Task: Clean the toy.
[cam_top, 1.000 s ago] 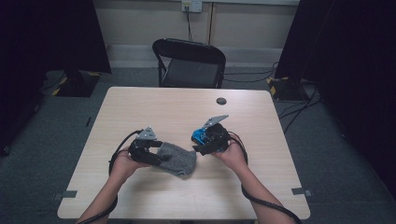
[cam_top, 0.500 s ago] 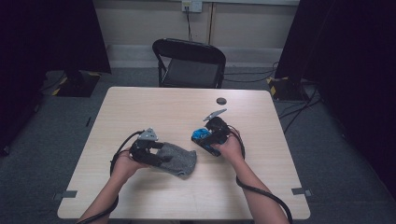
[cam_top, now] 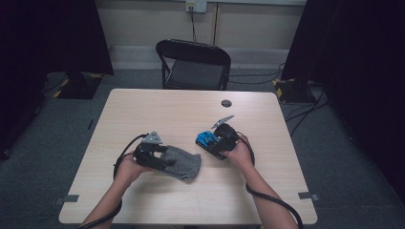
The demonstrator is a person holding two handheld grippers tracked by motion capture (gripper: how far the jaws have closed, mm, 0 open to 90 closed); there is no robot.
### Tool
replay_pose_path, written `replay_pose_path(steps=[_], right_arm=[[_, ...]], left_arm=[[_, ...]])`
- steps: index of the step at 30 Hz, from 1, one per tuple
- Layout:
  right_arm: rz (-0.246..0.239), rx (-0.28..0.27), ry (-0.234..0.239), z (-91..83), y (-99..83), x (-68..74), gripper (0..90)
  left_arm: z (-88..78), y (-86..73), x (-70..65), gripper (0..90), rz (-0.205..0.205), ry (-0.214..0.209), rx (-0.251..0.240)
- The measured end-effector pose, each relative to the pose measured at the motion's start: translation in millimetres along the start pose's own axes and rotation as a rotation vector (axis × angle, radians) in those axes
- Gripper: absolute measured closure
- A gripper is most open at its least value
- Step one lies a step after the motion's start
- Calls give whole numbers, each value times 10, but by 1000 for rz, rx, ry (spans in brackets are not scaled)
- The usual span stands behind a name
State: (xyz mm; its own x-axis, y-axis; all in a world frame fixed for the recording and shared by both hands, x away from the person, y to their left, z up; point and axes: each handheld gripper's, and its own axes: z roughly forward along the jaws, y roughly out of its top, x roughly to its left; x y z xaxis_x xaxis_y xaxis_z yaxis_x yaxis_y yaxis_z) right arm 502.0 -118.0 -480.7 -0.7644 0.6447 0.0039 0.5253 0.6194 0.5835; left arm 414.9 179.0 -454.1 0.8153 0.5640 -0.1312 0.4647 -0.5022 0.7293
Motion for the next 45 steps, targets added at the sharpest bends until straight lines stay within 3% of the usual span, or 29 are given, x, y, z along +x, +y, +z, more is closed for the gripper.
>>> replay_pose_path(steps=[5, 13, 19, 21, 25, 27, 31, 35, 36, 40, 43, 45], right_arm=[[-7, 11, -4, 48, -41, 0, 137], [-21, -3, 14, 76, -77, -10, 172], [-39, 12, 25, 56, -87, -13, 169], [-38, 10, 26, 56, -92, -18, 164], [-12, 14, 13, 57, -88, -9, 169], [-26, 7, 24, 39, -86, 15, 255], [-19, 3, 14, 31, -96, 31, 254], [-12, 2, 8, 28, -101, 36, 255], [-9, 3, 6, 27, -101, 38, 255], [-5, 4, 4, 25, -104, 41, 256], [-3, 5, 3, 23, -103, 43, 257], [-2, 6, 2, 23, -102, 44, 257]], left_arm=[[56, 30, -29, 289, 27, -9, 11], [240, 7, -51, 259, 118, 3, 76], [340, -84, -13, 247, 123, 10, 122], [340, -91, -4, 244, 108, 6, 120], [358, -111, -14, 201, 121, -4, 115], [352, -119, -6, 198, 133, -6, 119], [374, -153, 3, 199, 143, -11, 101], [375, -147, -8, 204, 157, 1, 118], [381, -153, -20, 207, 145, 4, 110], [357, -192, -9, 272, 127, 8, 88], [324, -187, -36, 464, 113, 15, 90], [315, -179, -53, 538, 103, 21, 99]])
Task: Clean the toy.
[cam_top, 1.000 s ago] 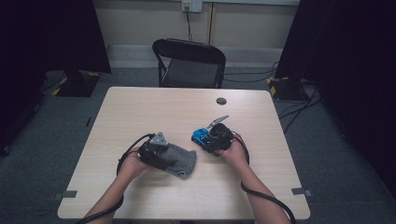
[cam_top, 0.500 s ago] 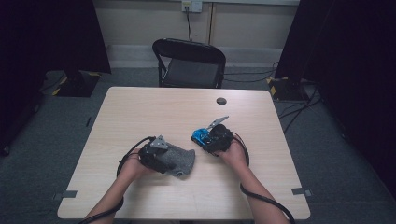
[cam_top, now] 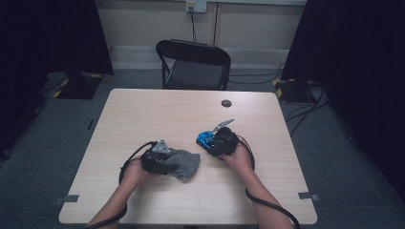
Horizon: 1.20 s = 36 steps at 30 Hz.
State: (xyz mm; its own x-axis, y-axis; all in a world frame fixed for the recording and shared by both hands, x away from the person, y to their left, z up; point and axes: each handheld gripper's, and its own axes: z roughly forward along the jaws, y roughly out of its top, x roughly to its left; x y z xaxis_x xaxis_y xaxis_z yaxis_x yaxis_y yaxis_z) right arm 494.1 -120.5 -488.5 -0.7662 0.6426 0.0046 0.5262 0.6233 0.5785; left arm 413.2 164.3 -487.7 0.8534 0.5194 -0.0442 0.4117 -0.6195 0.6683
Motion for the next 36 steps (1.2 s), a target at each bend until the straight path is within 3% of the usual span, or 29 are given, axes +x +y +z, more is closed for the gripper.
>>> replay_pose_path(steps=[7, 19, 22, 24, 27, 29, 36], right_arm=[[8, 21, -2, 2, 32, 5, 260], [6, 20, 2, -42, 7, 12, 260], [21, 5, 20, -98, -4, -5, 284], [-1, 25, 3, -102, -21, 5, 284], [22, 6, 29, -121, -55, -9, 284], [10, 14, 18, -133, -66, 3, 284], [-4, -5, 25, -258, -57, 24, 285]], left_arm=[[-1, 10, -17, 567, -43, 20, 0], [-11, 10, 33, 567, -95, -5, -11], [-10, 16, 33, 553, -82, -1, -8], [-6, 23, 28, 550, -86, 1, -7], [-5, 26, 25, 548, -88, 5, -7], [-4, 27, 25, 548, -94, 4, -7], [-20, 43, 42, 580, -146, 16, -2]])
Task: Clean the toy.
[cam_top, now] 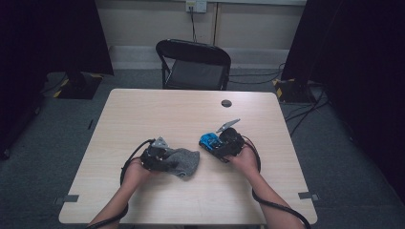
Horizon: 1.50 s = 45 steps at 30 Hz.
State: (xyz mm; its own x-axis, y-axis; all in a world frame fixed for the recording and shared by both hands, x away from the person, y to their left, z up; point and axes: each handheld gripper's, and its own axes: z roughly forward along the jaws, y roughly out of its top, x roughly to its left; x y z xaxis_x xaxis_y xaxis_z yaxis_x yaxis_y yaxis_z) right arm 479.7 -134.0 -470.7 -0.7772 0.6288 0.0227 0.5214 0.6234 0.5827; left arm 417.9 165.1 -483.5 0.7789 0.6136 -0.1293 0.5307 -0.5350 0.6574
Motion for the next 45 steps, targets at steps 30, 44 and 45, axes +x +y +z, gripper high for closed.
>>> replay_pose_path(steps=[30, 44, 45], right_arm=[[-157, -67, 100, -287, -60, 597, 285], [-121, -73, 76, -271, -87, 499, 285], [-120, -74, 74, -272, -91, 492, 285]], left_arm=[[99, 660, 127, 745, -311, 40, -63], [-117, 505, 103, 746, -276, -34, -73], [-139, 491, 98, 746, -273, -31, -79]])
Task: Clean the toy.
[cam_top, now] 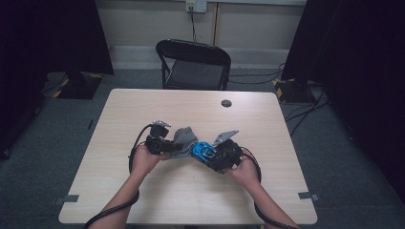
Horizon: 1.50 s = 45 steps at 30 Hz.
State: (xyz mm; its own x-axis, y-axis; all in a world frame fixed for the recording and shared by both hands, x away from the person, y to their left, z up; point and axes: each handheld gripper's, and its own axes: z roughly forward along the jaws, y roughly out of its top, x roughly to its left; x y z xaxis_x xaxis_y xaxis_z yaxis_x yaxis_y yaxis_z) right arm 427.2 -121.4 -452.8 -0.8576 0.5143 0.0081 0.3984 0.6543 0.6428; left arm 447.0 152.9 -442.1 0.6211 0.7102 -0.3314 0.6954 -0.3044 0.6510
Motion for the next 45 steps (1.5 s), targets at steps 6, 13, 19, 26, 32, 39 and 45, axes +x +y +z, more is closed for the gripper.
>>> replay_pose_path(steps=[6, 13, 19, 26, 32, 39, 45], right_arm=[[22, 2, -9, 5, -27, -45, 285], [57, -4, -14, -24, -73, -137, 285], [83, -17, -18, -56, -115, -204, 285], [77, -25, -18, -108, -139, -191, 285], [49, -28, 13, -91, -96, -76, 285], [13, -29, 26, -85, -54, 18, 285], [10, -30, 14, -100, -73, 5, 285]], left_arm=[[-56, -37, -73, 745, 52, -2, 27], [-77, -101, -169, 745, 105, -32, 50], [-145, -149, -163, 744, 130, -57, 68], [-379, 25, 61, 742, 36, -21, -68], [-275, 323, 73, 742, 15, -8, -92], [69, 542, -48, 742, 13, -22, -34], [253, 540, -111, 743, 16, -52, 20]])
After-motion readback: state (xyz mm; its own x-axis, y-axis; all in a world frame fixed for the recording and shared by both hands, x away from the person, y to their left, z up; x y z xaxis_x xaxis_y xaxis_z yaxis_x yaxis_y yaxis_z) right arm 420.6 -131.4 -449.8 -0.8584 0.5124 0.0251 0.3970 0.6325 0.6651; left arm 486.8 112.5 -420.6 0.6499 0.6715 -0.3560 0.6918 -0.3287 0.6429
